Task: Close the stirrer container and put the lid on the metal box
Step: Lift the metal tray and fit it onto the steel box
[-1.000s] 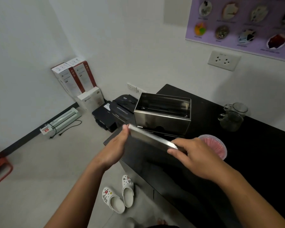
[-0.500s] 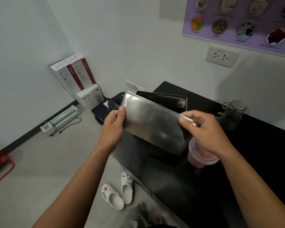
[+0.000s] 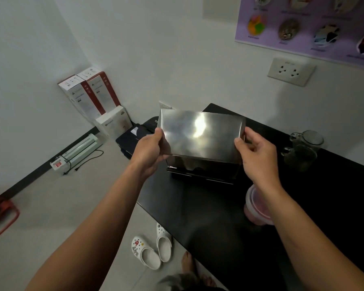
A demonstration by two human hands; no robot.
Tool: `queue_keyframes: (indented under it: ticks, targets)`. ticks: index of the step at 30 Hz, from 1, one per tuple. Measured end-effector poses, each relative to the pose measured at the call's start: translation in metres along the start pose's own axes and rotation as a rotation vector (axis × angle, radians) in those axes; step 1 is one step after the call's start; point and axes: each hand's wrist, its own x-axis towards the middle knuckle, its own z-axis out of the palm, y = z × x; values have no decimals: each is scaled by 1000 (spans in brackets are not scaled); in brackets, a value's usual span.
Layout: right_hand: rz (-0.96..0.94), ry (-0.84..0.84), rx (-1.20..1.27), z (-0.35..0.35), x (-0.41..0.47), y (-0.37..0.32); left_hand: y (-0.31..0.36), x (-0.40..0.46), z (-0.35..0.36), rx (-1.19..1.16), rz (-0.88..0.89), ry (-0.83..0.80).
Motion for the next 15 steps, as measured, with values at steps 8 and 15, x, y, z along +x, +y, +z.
queue_keyframes:
  ticks: [8,15]
  targets:
    - [-36,-3,-148,22,52,-16,5,31,-6,529,300,66]
    - [59,-73,-338,23,89,-13,8,54,-15,712,252,44]
